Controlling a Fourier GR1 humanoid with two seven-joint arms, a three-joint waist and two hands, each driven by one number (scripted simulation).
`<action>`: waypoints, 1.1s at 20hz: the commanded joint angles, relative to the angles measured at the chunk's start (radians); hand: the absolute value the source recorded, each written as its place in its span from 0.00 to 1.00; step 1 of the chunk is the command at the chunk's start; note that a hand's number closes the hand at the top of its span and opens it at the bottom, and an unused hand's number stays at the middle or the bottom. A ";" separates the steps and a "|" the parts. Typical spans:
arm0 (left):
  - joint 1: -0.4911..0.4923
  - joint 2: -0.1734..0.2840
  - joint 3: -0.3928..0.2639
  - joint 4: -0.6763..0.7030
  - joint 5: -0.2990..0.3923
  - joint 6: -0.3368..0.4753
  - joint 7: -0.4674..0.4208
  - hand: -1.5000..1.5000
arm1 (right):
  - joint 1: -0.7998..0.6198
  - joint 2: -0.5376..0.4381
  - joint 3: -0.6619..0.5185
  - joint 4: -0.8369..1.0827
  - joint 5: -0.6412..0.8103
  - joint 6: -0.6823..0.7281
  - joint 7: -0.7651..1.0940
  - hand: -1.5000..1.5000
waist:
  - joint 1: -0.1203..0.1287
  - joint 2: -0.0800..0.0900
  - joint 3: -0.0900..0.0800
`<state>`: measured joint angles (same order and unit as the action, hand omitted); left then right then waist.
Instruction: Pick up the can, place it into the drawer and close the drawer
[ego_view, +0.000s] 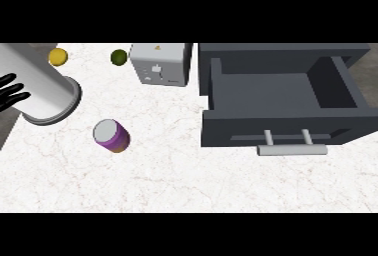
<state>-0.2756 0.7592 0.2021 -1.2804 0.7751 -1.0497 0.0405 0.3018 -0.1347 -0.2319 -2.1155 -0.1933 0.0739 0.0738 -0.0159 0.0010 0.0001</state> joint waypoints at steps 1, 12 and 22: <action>-0.047 0.028 -0.063 0.049 0.122 -0.002 0.091 0.00 | 0.058 -0.032 -0.092 0.046 -0.084 0.092 -0.065 0.00 | 0.003 -0.002 0.001; -0.107 0.038 -0.157 0.202 0.341 0.001 0.264 0.00 | 0.096 -0.024 -0.164 0.005 -0.121 0.151 -0.039 0.00 | 0.005 -0.001 0.000; -0.203 -0.107 -0.194 0.171 0.244 0.144 0.342 0.00 | 0.095 0.000 -0.207 0.012 -0.151 0.219 -0.035 0.00 | 0.005 -0.001 0.000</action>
<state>-0.4351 0.7138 0.0134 -1.1167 1.0842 -0.9461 0.3672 0.3954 -0.1574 -0.4409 -2.1110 -0.3588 0.2667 0.0554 -0.0104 -0.0003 0.0002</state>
